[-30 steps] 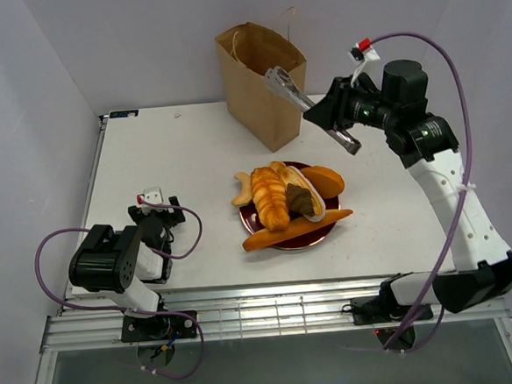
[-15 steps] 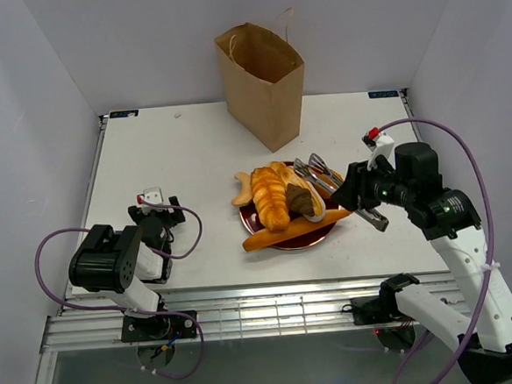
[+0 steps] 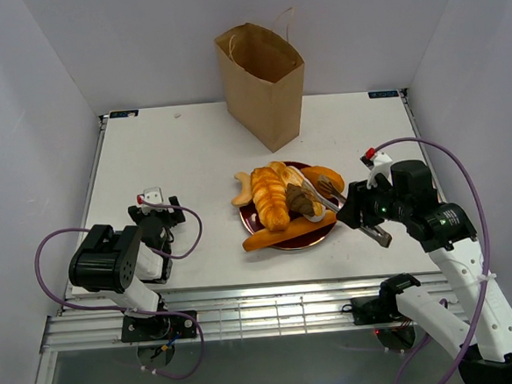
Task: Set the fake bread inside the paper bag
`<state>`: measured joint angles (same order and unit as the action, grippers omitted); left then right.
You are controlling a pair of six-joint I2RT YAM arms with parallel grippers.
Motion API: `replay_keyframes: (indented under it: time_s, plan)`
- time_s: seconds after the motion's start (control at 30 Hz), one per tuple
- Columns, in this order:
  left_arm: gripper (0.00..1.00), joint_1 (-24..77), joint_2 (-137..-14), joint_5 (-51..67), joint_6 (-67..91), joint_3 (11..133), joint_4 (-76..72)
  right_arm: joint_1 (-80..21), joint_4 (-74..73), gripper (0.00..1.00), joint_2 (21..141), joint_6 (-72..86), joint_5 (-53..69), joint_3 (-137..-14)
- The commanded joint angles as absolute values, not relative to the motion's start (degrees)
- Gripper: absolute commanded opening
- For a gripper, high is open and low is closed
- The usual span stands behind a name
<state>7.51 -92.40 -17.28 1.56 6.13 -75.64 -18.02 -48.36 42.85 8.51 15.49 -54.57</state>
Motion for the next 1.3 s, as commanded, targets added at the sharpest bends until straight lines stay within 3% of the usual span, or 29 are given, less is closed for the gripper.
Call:
replay_keyframes:
  time_s: [0.0, 0.97, 1.07, 1.2, 1.27]
  plan:
    - [0.98, 7.21, -91.41, -16.52, 2.29, 6.59, -81.47, -18.19, -47.11, 0.57, 42.89, 7.73, 16.26, -54.84]
    - [0.98, 7.29, -91.41, -16.52, 2.29, 6.68, -81.48, -21.00, -43.68, 0.63, 44.47, 9.23, 21.27, -50.98]
    - [0.98, 7.29, -91.41, -16.52, 2.29, 6.59, -81.47, -21.36, -43.33, 0.59, 44.91, 9.58, 20.66, -50.71]
    - [0.98, 7.21, -91.41, -16.52, 2.29, 6.59, -81.47, -21.45, -43.94, 0.40, 45.53, 10.28, 19.43, -52.03]
    - [0.98, 7.29, -91.41, -16.52, 2.29, 6.59, -81.47, -21.53, -45.17, 0.38, 46.32, 10.55, 19.16, -53.86]
